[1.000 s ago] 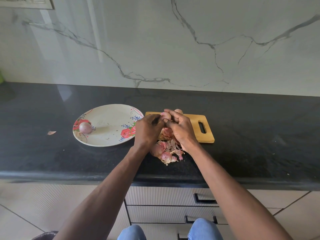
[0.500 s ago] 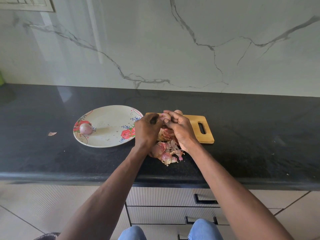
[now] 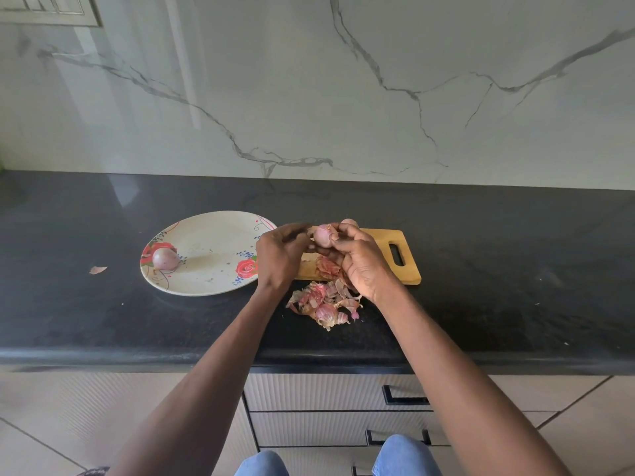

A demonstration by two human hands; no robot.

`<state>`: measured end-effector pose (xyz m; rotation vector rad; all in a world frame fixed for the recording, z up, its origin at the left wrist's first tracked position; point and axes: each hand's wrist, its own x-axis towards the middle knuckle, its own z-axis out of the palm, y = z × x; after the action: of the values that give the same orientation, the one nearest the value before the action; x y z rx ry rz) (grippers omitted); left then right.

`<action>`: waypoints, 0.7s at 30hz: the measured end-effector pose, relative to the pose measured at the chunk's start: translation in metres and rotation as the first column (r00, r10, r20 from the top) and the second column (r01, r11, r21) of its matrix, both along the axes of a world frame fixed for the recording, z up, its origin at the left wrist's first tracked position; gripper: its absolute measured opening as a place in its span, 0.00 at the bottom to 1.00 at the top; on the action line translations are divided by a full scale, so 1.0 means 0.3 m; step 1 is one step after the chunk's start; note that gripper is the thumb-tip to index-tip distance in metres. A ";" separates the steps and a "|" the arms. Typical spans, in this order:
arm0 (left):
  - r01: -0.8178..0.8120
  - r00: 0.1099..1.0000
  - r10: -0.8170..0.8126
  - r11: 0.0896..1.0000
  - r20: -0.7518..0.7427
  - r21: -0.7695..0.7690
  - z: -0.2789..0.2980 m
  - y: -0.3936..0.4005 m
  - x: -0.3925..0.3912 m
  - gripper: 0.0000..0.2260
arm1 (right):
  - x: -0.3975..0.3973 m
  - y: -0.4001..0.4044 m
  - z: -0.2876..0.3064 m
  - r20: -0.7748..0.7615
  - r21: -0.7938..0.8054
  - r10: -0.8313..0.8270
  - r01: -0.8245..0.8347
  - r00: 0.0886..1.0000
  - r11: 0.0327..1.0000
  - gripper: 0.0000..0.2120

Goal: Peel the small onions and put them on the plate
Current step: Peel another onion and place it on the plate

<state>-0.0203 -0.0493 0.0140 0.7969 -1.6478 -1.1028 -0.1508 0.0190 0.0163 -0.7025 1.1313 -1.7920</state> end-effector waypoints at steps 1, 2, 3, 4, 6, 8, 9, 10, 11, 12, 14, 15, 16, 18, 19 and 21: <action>-0.010 1.000 0.010 1.000 -0.006 0.023 0.001 0.000 -0.001 0.12 | -0.001 -0.001 -0.002 -0.006 0.011 0.000 0.000 1.000 1.000 0.14; -0.029 0.999 0.029 0.998 -0.013 0.054 0.000 -0.004 -0.002 0.11 | 0.000 -0.002 -0.005 -0.011 0.017 -0.001 0.001 1.000 1.000 0.14; -0.048 0.998 0.051 0.995 -0.025 0.091 0.000 -0.009 -0.002 0.10 | 0.002 -0.001 -0.003 -0.012 0.017 -0.001 0.001 1.000 1.000 0.13; -0.062 0.997 0.068 0.989 -0.040 0.135 0.000 -0.016 -0.001 0.08 | 0.003 0.000 -0.001 -0.008 0.012 0.001 0.000 1.000 1.000 0.13; -0.060 0.996 0.072 0.979 -0.055 0.195 0.000 -0.021 -0.002 0.07 | 0.003 0.002 0.005 0.016 -0.006 0.005 -0.005 1.000 1.000 0.14; -0.057 0.998 0.060 0.984 -0.011 0.168 0.000 -0.014 -0.006 0.07 | 0.000 0.004 0.010 0.050 -0.030 0.004 -0.003 0.999 1.000 0.18; -0.062 0.998 0.060 0.989 0.021 0.136 0.000 -0.009 -0.007 0.08 | -0.002 0.004 0.011 0.060 -0.039 0.005 -0.002 0.998 0.999 0.20; -0.064 0.997 0.060 0.993 0.048 0.103 0.000 -0.005 -0.009 0.08 | -0.003 0.002 0.009 0.068 -0.046 0.006 -0.003 0.998 0.999 0.22; -0.065 0.995 0.060 0.995 0.074 0.074 0.000 -0.002 -0.010 0.09 | -0.003 0.000 0.008 0.070 -0.053 0.009 -0.006 0.997 0.999 0.22; -0.064 0.993 0.058 0.997 0.099 0.051 -0.001 -0.001 -0.012 0.10 | -0.004 -0.002 0.006 0.075 -0.060 0.014 -0.010 0.997 0.998 0.21; -0.065 0.987 0.064 0.998 0.144 0.006 0.002 0.004 -0.012 0.11 | -0.005 0.000 0.006 0.090 -0.061 0.019 -0.014 0.996 0.998 0.20; -0.069 0.984 0.073 0.997 0.164 -0.028 0.005 0.008 -0.011 0.12 | -0.005 0.002 0.006 0.085 -0.055 0.021 -0.016 0.996 0.998 0.21; -0.069 0.981 0.078 0.996 0.180 -0.058 0.005 0.009 -0.009 0.13 | -0.004 0.005 0.006 0.071 -0.049 0.020 -0.016 0.997 0.999 0.21; -0.054 0.983 0.068 0.995 0.172 -0.085 0.010 0.014 -0.001 0.14 | -0.006 0.008 0.001 0.026 -0.033 -0.006 0.007 1.000 0.999 0.22; -0.044 0.986 0.056 0.996 0.156 -0.080 0.010 0.014 0.004 0.14 | -0.007 0.009 -0.002 -0.002 -0.025 -0.032 0.032 0.999 0.999 0.21; -0.012 0.992 0.020 0.998 0.126 -0.065 0.009 0.010 0.009 0.16 | -0.007 0.008 -0.010 -0.100 -0.015 -0.098 0.097 0.990 0.995 0.21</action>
<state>-0.0175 -0.0463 0.0167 0.8519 -1.7704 -1.0007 -0.1530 0.0213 0.0134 -0.7625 1.2431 -1.8633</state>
